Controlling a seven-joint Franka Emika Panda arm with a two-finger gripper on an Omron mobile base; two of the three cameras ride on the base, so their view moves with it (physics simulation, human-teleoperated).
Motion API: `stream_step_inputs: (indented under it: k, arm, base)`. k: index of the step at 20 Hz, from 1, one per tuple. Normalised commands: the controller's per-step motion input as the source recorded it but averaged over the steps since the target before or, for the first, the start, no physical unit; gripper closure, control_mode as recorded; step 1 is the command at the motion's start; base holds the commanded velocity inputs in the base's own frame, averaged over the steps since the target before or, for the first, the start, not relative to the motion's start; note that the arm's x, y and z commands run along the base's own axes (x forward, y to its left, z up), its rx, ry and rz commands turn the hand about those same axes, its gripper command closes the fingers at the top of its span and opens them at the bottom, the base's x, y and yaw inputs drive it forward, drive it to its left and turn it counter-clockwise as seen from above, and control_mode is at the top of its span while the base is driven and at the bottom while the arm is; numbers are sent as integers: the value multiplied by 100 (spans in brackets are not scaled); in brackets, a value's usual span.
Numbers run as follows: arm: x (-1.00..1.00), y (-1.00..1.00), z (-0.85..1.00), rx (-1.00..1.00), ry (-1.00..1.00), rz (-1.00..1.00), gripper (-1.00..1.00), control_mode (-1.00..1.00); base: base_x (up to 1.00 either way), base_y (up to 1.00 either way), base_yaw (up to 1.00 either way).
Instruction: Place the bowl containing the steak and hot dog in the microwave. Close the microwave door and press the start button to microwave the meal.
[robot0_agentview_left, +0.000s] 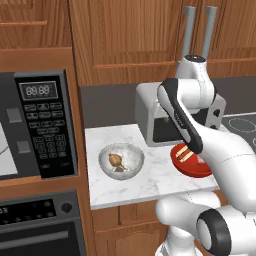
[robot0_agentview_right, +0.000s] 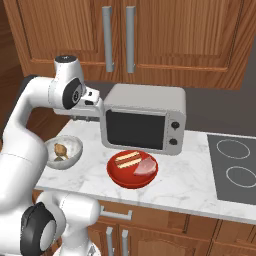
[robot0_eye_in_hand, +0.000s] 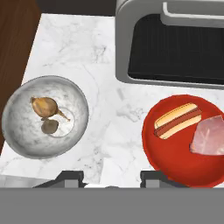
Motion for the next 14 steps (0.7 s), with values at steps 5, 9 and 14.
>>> stream_step_inputs:
  k: [5, 9, 14]
  arm:
    - [-16, -11, -4, 0, -1, -7, -100, -100]
    - [-33, -23, -29, 2, -8, -15, -100, -100]
    - [-30, -45, -43, 5, -10, -18, -100, -100]
  base:
    - [0, 0, 0]
    - [0, 0, 0]
    - [0, 0, 0]
